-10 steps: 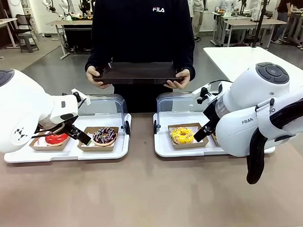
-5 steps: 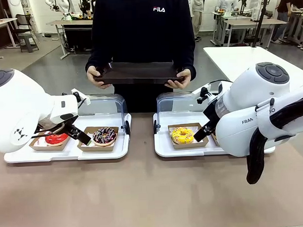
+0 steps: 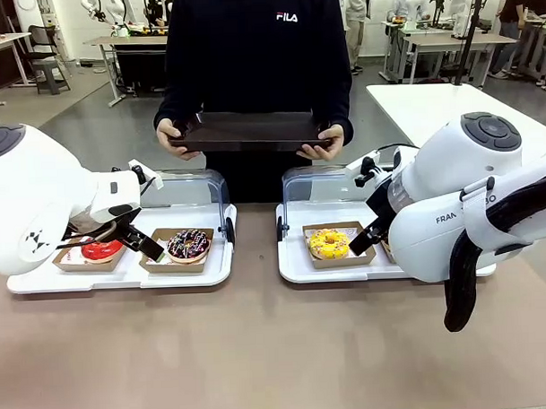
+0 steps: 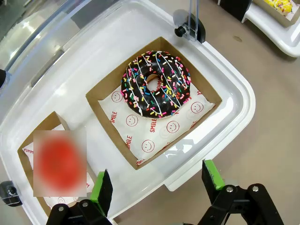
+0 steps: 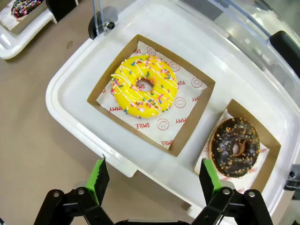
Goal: Provide the desired donut to the person.
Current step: Pick up and lift the Paper togo box containing the Donut pointed at by the person.
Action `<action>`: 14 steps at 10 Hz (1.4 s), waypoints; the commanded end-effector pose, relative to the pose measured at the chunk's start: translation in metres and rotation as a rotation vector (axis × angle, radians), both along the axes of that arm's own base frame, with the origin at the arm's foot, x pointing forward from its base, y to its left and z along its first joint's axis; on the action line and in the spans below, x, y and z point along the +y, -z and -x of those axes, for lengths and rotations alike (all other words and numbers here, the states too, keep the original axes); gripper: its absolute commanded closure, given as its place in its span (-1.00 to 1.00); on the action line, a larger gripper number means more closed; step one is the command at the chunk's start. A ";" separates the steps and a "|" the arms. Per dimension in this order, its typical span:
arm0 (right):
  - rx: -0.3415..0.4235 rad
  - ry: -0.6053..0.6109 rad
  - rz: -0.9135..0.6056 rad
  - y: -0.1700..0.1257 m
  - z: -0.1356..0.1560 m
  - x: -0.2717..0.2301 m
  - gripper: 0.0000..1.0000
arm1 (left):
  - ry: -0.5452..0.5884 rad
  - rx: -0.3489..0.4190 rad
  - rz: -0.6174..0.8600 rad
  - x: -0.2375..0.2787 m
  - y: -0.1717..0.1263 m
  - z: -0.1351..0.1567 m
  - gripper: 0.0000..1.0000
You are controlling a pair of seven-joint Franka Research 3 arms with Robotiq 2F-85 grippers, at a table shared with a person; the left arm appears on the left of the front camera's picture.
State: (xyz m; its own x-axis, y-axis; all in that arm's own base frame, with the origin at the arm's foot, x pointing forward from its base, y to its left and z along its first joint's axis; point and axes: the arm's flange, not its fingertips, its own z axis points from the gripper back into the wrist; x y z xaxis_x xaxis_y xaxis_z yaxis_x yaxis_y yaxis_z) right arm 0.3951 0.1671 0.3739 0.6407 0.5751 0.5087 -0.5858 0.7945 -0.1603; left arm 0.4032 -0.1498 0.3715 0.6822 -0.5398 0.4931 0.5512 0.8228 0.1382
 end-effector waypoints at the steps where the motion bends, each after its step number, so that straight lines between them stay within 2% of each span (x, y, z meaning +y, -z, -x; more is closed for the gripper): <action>1: 0.000 0.000 0.000 0.000 0.000 0.000 -1.00 | 0.000 0.000 0.000 0.000 0.000 0.000 -1.00; 2: 0.011 -0.056 0.002 -0.027 0.004 -0.025 -1.00 | -0.003 -0.015 -0.023 0.026 -0.024 0.009 -1.00; 3: 0.005 -0.079 0.012 -0.047 0.007 -0.056 -1.00 | 0.003 -0.007 0.019 0.051 -0.040 0.019 -1.00; 5: 0.006 -0.208 0.001 -0.073 0.015 -0.108 -1.00 | 0.108 0.043 0.115 0.096 -0.058 0.033 -1.00; 8: -0.066 -0.346 -0.092 -0.083 0.020 -0.176 -1.00 | 0.237 0.053 0.203 0.162 -0.063 0.049 -1.00; 10: -0.123 -0.417 -0.169 -0.086 0.029 -0.203 -1.00 | 0.290 0.023 0.236 0.190 -0.064 0.059 -1.00; 14: -0.244 -0.489 -0.288 -0.098 0.042 -0.234 -1.00 | 0.327 -0.045 0.293 0.222 -0.066 0.071 -1.00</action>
